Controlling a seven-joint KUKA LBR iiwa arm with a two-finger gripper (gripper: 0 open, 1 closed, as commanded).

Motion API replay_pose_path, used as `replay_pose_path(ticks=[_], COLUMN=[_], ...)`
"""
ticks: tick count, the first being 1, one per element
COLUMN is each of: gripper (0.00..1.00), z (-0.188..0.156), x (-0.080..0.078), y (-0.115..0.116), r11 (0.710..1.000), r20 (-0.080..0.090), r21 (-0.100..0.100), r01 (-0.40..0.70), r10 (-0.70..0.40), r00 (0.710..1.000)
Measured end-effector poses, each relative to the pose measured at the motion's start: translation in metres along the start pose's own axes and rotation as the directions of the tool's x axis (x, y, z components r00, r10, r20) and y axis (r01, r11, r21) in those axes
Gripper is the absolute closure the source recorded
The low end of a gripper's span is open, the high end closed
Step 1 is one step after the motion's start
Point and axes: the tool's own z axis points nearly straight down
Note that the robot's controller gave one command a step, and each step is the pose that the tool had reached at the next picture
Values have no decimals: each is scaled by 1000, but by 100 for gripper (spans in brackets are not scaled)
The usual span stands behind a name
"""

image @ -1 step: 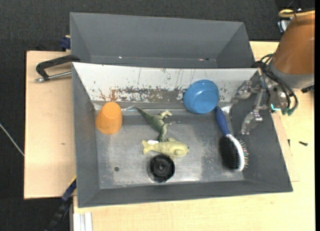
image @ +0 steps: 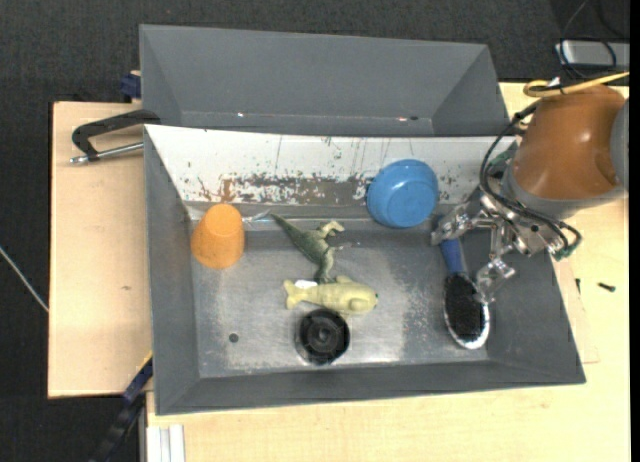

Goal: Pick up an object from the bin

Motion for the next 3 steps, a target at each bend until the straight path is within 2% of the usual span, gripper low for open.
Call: replay_pose_path(ticks=[1, 2, 3], gripper=[100, 100, 0], z=[2, -19, -19], x=[8, 6, 3], y=[-1, 4, 6], r11=[1000, 1000, 1000], r20=[-28, -7, -1], r21=[-9, -5, -7], r01=[2, 28, 28], r10=[-2, -28, -28], r00=[1000, 1000, 1000])
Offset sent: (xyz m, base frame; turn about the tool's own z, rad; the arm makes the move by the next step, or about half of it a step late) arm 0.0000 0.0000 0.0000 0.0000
